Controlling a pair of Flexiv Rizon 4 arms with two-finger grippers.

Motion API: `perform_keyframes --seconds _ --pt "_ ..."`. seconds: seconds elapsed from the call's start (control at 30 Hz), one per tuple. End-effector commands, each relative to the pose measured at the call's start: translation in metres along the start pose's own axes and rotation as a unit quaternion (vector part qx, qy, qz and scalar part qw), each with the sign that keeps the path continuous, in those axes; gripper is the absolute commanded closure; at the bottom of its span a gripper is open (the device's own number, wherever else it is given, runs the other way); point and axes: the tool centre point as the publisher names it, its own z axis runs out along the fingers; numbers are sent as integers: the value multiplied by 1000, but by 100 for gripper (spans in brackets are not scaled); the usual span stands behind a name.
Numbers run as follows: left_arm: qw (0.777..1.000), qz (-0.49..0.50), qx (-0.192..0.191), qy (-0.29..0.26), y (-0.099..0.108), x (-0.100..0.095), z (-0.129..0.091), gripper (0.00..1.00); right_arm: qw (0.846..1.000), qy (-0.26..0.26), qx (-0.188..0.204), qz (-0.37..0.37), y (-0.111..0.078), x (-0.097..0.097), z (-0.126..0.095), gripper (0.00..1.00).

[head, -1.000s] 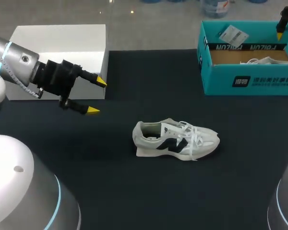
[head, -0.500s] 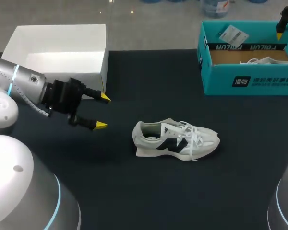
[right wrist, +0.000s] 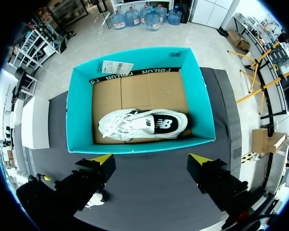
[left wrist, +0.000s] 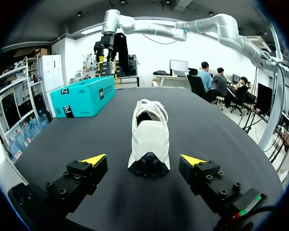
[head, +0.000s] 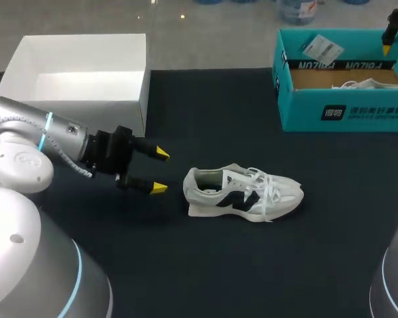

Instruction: Take the shoe out of the shoebox, open the shoe tongue, remove and reinsert the insole, then place the shoe into the shoebox

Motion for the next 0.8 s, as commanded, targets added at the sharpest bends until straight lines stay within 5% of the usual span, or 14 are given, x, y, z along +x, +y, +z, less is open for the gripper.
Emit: perform_keyframes --seconds 0.03,0.8 --pt "1000 -13 5 3 7 -6 22 0 1000 -1 0 1 0 0 0 0" --pt "998 -38 14 41 19 12 73 0 1000 -1 0 1 0 0 0 0"
